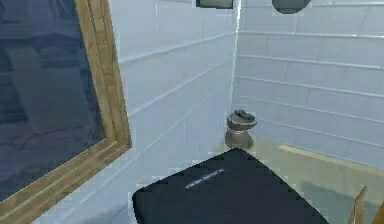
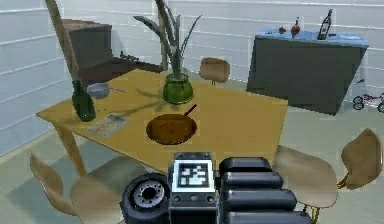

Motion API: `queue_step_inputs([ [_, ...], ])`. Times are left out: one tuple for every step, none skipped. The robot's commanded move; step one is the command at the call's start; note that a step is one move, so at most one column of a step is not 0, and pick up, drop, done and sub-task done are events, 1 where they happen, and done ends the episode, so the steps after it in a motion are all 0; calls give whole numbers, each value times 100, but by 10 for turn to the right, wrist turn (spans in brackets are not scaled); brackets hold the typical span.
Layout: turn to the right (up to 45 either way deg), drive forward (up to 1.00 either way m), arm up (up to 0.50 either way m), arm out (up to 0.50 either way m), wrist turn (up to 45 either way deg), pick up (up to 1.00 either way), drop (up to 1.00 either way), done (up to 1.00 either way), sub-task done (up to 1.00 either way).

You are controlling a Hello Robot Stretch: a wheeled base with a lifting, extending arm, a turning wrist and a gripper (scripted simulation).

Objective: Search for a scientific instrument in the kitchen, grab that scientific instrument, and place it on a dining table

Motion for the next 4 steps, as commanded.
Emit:
queue_step_inputs([
  [-450,0,0,0,0,0,0,0,0],
  [-240,0,0,0,0,0,0,0,0],
  [450,0,0,0,0,0,0,0,0],
  [210,0,0,0,0,0,0,0,0],
])
